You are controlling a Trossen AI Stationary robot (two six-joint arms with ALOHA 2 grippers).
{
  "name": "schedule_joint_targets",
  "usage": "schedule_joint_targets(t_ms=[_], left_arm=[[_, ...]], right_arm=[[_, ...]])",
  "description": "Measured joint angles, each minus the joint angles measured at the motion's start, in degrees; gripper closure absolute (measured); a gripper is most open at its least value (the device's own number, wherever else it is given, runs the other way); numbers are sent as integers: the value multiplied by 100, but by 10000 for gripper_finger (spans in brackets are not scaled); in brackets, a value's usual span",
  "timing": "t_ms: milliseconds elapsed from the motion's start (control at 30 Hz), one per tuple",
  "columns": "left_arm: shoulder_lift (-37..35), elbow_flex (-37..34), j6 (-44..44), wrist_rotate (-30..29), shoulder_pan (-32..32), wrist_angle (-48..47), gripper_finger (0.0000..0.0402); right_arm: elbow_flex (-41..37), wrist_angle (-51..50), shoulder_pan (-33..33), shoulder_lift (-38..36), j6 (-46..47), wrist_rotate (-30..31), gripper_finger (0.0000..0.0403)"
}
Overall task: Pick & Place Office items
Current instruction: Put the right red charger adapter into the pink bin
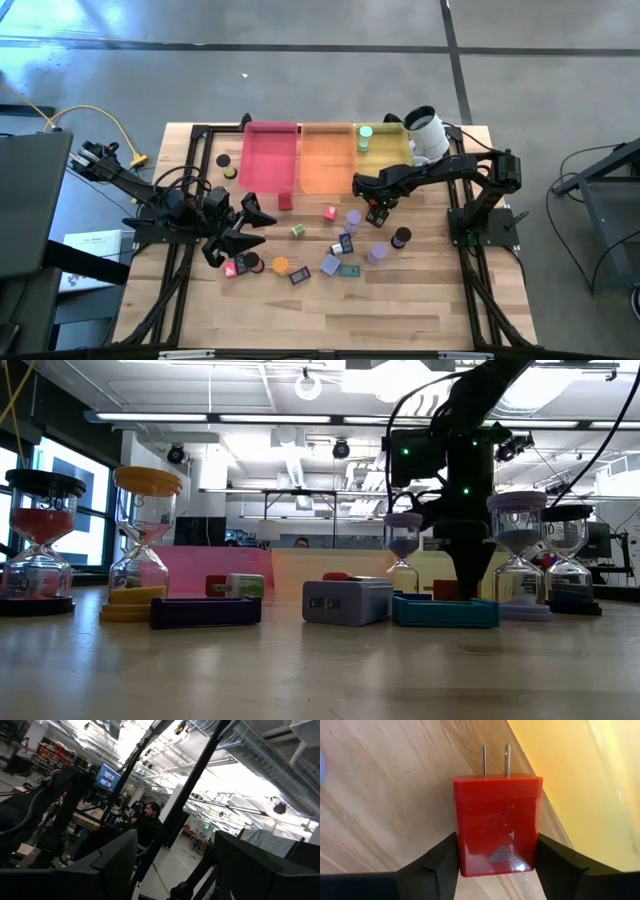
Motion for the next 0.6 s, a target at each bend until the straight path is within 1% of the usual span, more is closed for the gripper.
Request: schedule_joint_targets(t_ms=[167, 367, 600], left_arm=[[0, 0, 2, 46, -52, -4, 142], [0, 0, 44, 50, -65, -4, 142], [0, 0, 251, 48, -63, -9, 142]], right_arm=[[0, -15, 19, 0, 66, -168, 204], [-3, -263, 152, -72, 151, -166, 204], [-4, -421, 313, -584, 373, -111, 204]])
